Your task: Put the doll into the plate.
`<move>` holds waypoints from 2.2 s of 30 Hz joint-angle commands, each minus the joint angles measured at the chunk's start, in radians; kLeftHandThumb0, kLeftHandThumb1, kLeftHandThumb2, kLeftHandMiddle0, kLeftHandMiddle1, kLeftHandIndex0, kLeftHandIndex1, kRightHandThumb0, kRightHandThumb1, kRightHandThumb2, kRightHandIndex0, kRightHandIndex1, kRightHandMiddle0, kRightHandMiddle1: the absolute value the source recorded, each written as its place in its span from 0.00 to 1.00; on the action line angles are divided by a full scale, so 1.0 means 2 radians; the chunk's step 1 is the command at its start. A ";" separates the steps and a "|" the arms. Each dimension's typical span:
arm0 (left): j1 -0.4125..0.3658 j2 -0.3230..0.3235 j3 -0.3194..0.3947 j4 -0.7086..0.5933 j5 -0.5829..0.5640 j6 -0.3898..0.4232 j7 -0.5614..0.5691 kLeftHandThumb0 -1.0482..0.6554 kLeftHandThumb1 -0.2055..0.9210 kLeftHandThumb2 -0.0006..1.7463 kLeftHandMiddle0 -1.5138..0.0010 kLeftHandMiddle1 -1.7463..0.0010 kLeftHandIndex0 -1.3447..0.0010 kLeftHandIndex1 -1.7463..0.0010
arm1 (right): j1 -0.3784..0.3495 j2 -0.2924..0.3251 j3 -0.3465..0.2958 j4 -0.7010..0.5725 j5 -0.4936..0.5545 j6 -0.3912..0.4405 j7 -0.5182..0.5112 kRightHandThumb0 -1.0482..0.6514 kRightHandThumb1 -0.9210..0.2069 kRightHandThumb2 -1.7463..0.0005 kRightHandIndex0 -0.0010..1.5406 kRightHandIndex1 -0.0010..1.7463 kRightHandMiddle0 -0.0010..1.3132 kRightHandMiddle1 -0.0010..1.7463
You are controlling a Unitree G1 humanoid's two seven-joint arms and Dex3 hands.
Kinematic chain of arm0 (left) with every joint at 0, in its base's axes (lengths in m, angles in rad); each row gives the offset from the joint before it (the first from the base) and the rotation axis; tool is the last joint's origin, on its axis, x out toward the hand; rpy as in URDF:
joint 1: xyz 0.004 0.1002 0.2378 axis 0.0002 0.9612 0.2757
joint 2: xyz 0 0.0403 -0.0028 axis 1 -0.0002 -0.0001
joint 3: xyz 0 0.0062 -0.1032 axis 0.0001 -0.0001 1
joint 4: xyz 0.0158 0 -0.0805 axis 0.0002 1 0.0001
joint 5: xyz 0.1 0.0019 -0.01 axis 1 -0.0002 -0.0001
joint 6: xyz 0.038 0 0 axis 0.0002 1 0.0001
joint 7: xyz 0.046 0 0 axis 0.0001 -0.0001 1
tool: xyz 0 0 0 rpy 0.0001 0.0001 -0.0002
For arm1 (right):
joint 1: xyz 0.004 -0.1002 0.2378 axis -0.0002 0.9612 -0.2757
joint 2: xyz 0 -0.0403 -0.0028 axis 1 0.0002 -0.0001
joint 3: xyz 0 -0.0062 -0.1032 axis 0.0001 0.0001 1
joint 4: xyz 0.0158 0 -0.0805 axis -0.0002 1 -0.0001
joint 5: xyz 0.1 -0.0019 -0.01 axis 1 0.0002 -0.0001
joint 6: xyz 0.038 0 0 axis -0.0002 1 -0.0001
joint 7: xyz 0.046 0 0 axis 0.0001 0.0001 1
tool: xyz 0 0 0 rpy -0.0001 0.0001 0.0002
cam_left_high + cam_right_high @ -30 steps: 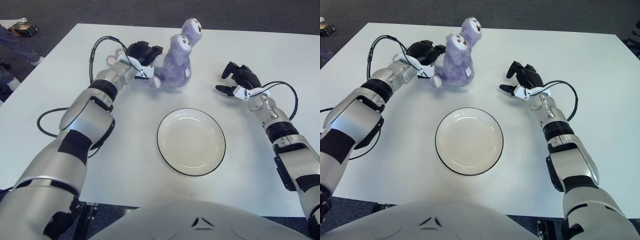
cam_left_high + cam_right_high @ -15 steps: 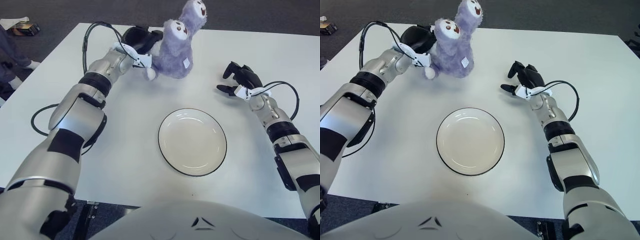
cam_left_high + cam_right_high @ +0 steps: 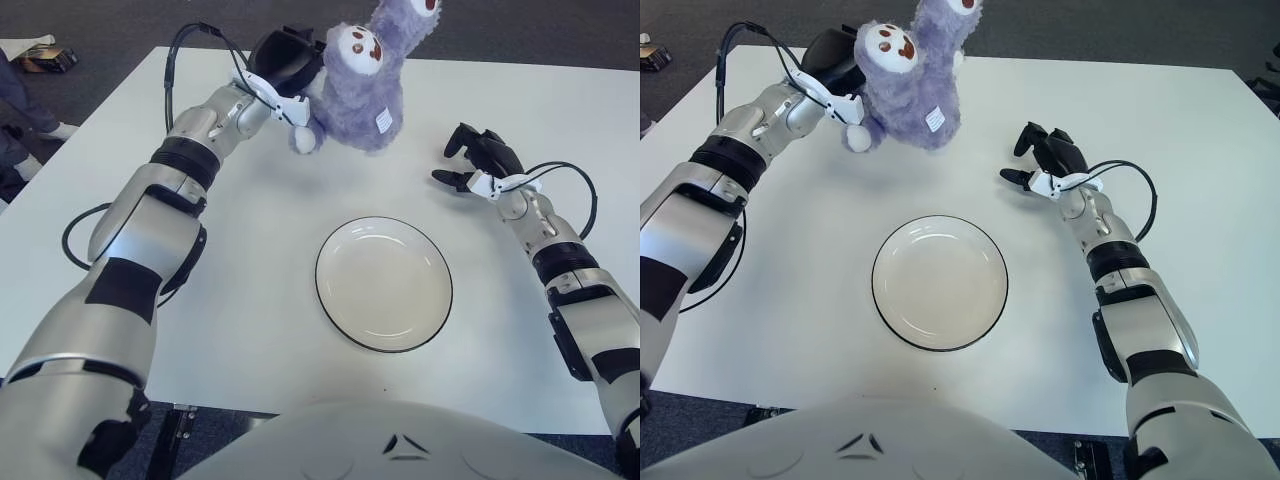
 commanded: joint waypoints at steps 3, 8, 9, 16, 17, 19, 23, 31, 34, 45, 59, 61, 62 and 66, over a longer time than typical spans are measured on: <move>0.034 0.007 0.017 -0.064 -0.014 -0.014 -0.006 0.97 0.21 0.95 0.44 0.00 0.20 0.00 | 0.017 0.002 0.011 0.019 -0.004 0.005 0.019 0.41 0.00 0.70 0.26 0.90 0.14 1.00; 0.053 0.007 0.025 -0.098 -0.021 -0.028 -0.016 0.98 0.20 0.96 0.43 0.00 0.19 0.00 | 0.015 0.003 0.012 0.024 -0.005 0.003 0.018 0.41 0.00 0.70 0.26 0.91 0.14 1.00; 0.057 0.006 0.026 -0.104 -0.022 -0.031 -0.018 0.98 0.20 0.97 0.43 0.00 0.19 0.00 | 0.015 0.003 0.012 0.025 -0.005 0.003 0.018 0.41 0.00 0.70 0.26 0.91 0.14 1.00; 0.087 0.011 0.032 -0.159 -0.033 -0.070 -0.045 0.97 0.20 0.96 0.43 0.00 0.20 0.00 | 0.013 0.002 0.015 0.028 -0.006 -0.001 0.017 0.41 0.00 0.70 0.26 0.92 0.14 1.00; 0.089 0.011 0.033 -0.163 -0.034 -0.074 -0.048 0.97 0.21 0.96 0.43 0.00 0.20 0.00 | 0.012 0.002 0.015 0.029 -0.006 -0.001 0.017 0.41 0.00 0.70 0.26 0.92 0.14 1.00; 0.095 0.012 0.036 -0.172 -0.040 -0.086 -0.055 0.97 0.21 0.95 0.44 0.00 0.21 0.00 | 0.012 0.001 0.015 0.030 -0.006 -0.002 0.017 0.41 0.00 0.70 0.25 0.92 0.14 1.00; 0.106 0.011 0.042 -0.181 -0.065 -0.124 -0.076 0.97 0.21 0.95 0.44 0.00 0.21 0.00 | 0.010 0.001 0.016 0.034 -0.006 -0.004 0.016 0.41 0.00 0.70 0.25 0.91 0.14 1.00; 0.136 0.010 0.047 -0.219 -0.157 -0.154 -0.186 0.96 0.24 0.93 0.46 0.00 0.22 0.00 | 0.010 0.002 0.016 0.035 -0.005 -0.006 0.015 0.41 0.00 0.70 0.25 0.90 0.14 1.00; 0.143 0.007 0.052 -0.234 -0.152 -0.157 -0.195 0.95 0.25 0.92 0.46 0.00 0.23 0.00 | 0.009 0.004 0.014 0.035 -0.002 -0.005 0.018 0.41 0.00 0.70 0.26 0.90 0.14 1.00; 0.170 0.004 0.052 -0.286 -0.220 -0.137 -0.300 0.94 0.28 0.90 0.48 0.00 0.23 0.00 | 0.010 0.015 -0.004 0.042 0.025 0.005 0.024 0.41 0.00 0.70 0.25 0.97 0.15 1.00; 0.200 -0.008 0.047 -0.302 -0.174 -0.167 -0.319 0.93 0.30 0.88 0.50 0.00 0.28 0.00 | 0.001 0.017 0.001 0.068 0.018 -0.004 0.009 0.41 0.00 0.70 0.24 1.00 0.15 1.00; 0.204 -0.009 0.048 -0.302 -0.170 -0.170 -0.319 0.93 0.31 0.87 0.50 0.00 0.29 0.00 | 0.000 0.017 0.002 0.069 0.017 -0.004 0.010 0.41 0.00 0.70 0.23 0.99 0.15 1.00; 0.205 -0.009 0.048 -0.303 -0.169 -0.171 -0.319 0.93 0.31 0.87 0.51 0.00 0.29 0.00 | 0.000 0.017 0.002 0.069 0.017 -0.004 0.010 0.41 0.00 0.70 0.23 0.99 0.15 1.00; 0.215 -0.009 0.049 -0.308 -0.168 -0.168 -0.326 0.93 0.32 0.87 0.51 0.00 0.29 0.00 | -0.001 0.015 0.005 0.067 0.014 -0.003 0.011 0.41 0.00 0.70 0.22 0.97 0.15 1.00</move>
